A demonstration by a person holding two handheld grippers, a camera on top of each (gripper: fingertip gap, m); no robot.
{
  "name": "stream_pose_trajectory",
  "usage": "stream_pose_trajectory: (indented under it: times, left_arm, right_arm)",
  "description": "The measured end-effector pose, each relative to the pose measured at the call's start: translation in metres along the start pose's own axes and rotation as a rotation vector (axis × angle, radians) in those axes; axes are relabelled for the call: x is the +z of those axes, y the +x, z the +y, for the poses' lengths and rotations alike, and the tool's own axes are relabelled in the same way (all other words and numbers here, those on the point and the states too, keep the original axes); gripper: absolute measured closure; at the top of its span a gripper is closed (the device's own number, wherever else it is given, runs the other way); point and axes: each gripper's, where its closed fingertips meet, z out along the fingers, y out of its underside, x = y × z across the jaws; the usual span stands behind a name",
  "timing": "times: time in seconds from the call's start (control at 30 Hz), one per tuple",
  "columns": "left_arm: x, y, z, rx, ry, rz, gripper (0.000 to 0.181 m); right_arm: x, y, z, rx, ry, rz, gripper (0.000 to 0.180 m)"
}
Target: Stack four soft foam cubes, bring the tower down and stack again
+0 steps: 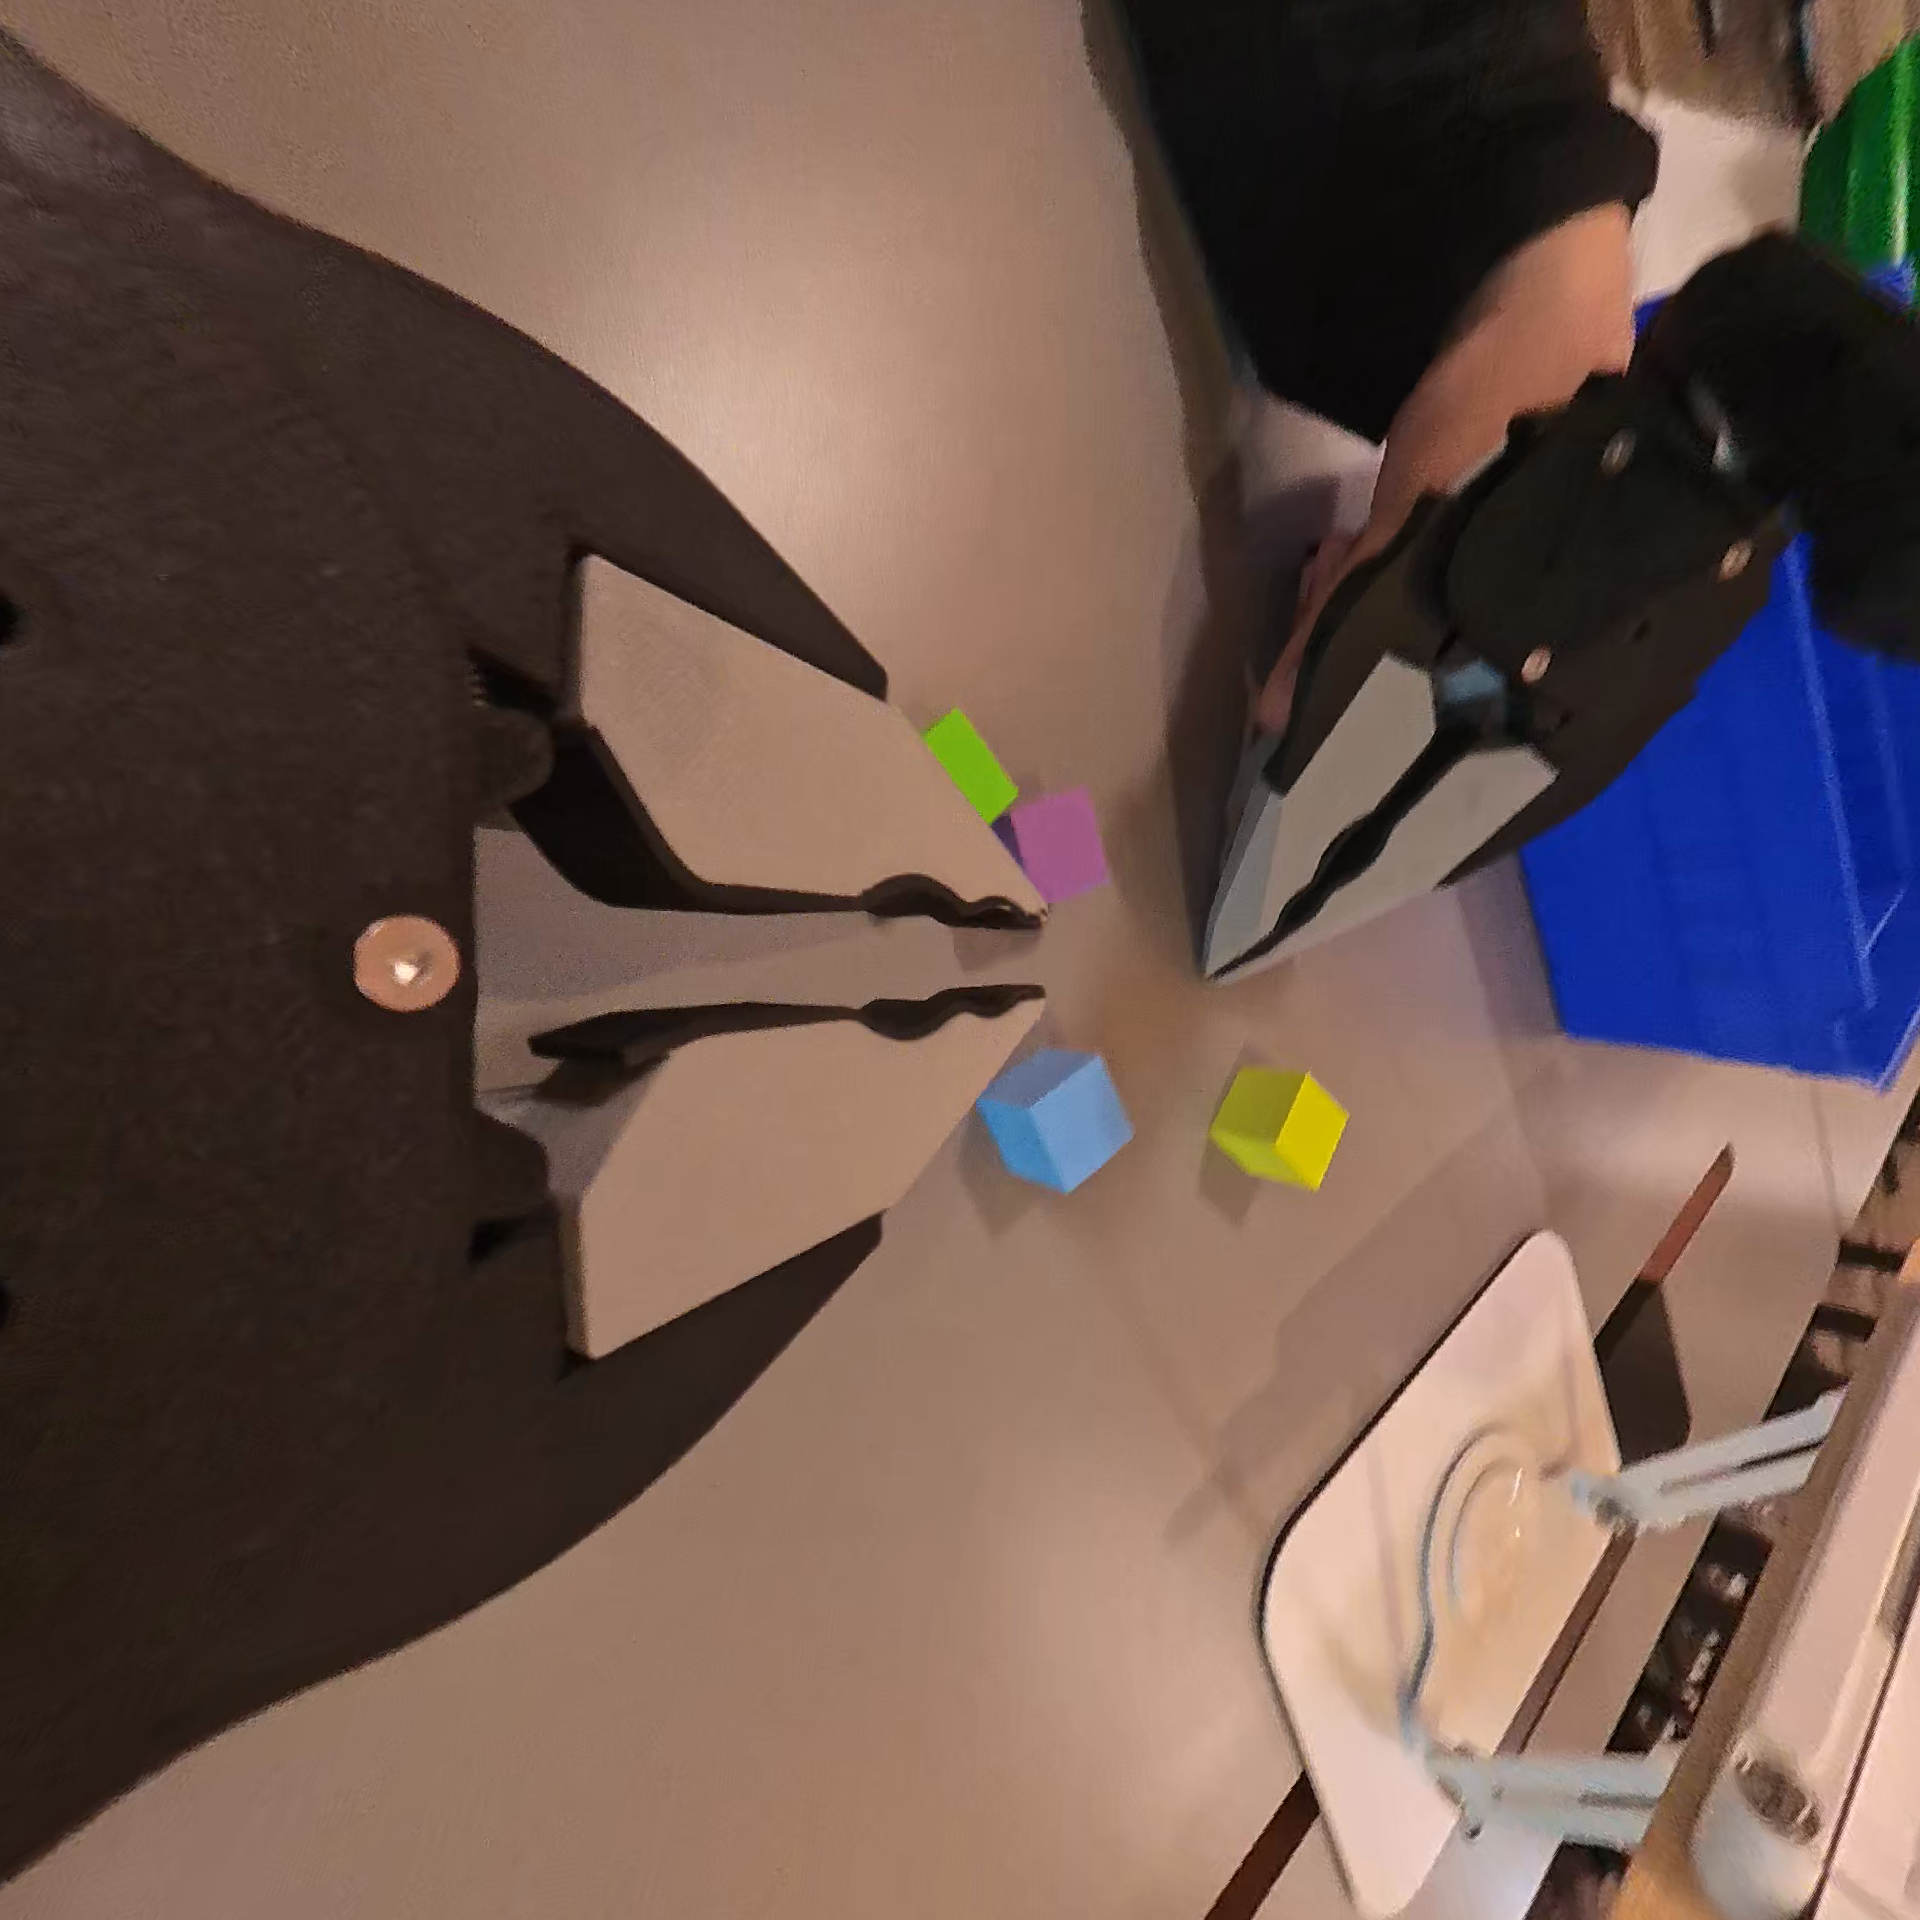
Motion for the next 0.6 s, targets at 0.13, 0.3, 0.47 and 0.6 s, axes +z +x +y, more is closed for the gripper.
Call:
stream_pose_trajectory:
  times: [0.13,0.3,0.47,0.6]
  left_arm:
    - [0.001,0.000,-0.001,-0.010,0.000,0.006,0.181]
    - [0.001,-0.006,-0.002,-0.064,0.006,0.003,0.166]
    - [0.001,-0.007,-0.002,-0.077,0.008,0.012,0.163]
    - [0.001,-0.005,-0.002,-0.066,0.007,0.012,0.165]
  right_arm:
    - [0.000,-0.016,-0.003,-0.016,0.007,-0.083,0.161]
    - [0.003,-0.039,0.001,-0.047,-0.015,-0.211,0.159]
    - [0.013,-0.046,0.016,-0.139,-0.102,-0.186,0.159]
    - [0.021,-0.045,0.028,-0.235,-0.166,-0.129,0.158]
